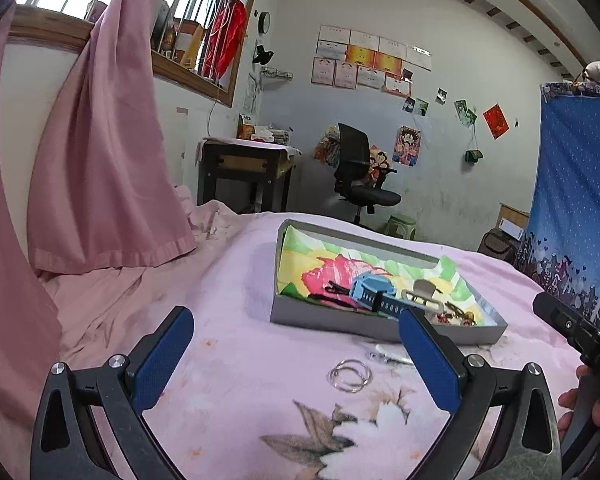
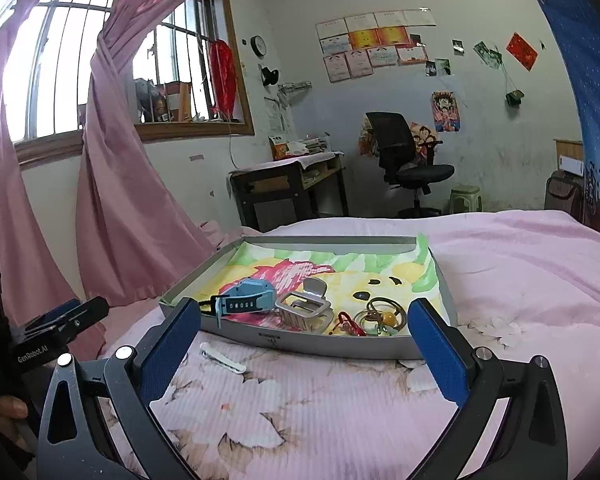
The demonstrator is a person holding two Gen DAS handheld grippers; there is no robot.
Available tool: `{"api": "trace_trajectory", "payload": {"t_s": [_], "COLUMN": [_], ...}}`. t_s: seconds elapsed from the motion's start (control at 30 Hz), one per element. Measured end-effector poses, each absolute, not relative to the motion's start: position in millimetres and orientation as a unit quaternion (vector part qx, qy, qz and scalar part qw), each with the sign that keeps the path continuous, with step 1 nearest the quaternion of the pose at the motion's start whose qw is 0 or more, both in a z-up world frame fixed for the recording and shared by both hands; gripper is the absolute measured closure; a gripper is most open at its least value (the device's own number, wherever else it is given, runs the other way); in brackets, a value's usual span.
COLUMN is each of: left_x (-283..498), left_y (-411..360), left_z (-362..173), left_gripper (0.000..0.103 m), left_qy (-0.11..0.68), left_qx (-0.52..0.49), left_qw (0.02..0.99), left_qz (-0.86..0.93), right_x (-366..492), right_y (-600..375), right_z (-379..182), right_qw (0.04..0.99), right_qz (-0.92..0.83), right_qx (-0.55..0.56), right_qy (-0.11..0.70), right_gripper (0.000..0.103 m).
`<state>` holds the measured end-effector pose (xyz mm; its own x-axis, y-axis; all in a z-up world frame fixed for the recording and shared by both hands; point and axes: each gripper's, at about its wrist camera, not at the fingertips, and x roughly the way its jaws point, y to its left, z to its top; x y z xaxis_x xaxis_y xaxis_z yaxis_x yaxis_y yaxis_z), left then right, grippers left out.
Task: Organize jewelry
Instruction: 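Withdraw both grippers from the tray, then grasp the silver rings with the left gripper while the right grasps the white hair clip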
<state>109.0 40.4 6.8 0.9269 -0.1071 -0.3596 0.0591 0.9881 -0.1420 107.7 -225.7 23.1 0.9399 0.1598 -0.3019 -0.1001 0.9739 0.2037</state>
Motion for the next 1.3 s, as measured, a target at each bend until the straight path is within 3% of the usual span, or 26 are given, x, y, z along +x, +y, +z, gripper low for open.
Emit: {"api": "trace_trajectory", "payload": {"t_s": [0.53, 0.97, 1.03, 1.13, 1.3], "left_x": [101.4, 119.7, 123.0, 126.3, 134.1], "left_y": [37.1, 44.9, 45.0, 45.8, 43.6], "left_z": [-13.0, -20.0, -22.0, -25.6, -30.4], "left_gripper": [0.000, 0.000, 0.000, 0.001, 0.012], "left_qy": [0.196, 0.232, 0.241, 0.250, 0.265], "left_qx": [-0.037, -0.042, -0.042, -0.045, -0.048], "left_qw": [0.979, 0.970, 0.967, 0.964, 0.958], "left_qz": [-0.039, -0.059, -0.065, -0.076, -0.104], "right_x": [109.0, 136.4, 141.3, 148.1, 157.6], "right_y": [-216.3, -205.0, -203.3, -201.1, -193.9], "right_z": [10.4, -11.1, -14.5, -20.3, -26.0], "right_qw": [0.976, 0.956, 0.951, 0.943, 0.931], "right_qz": [0.091, 0.118, 0.129, 0.141, 0.166], "right_qx": [0.068, 0.053, 0.052, 0.054, 0.048], "right_qy": [0.185, 0.263, 0.276, 0.295, 0.321], "right_gripper": [0.001, 0.002, 0.005, 0.023, 0.038]}}
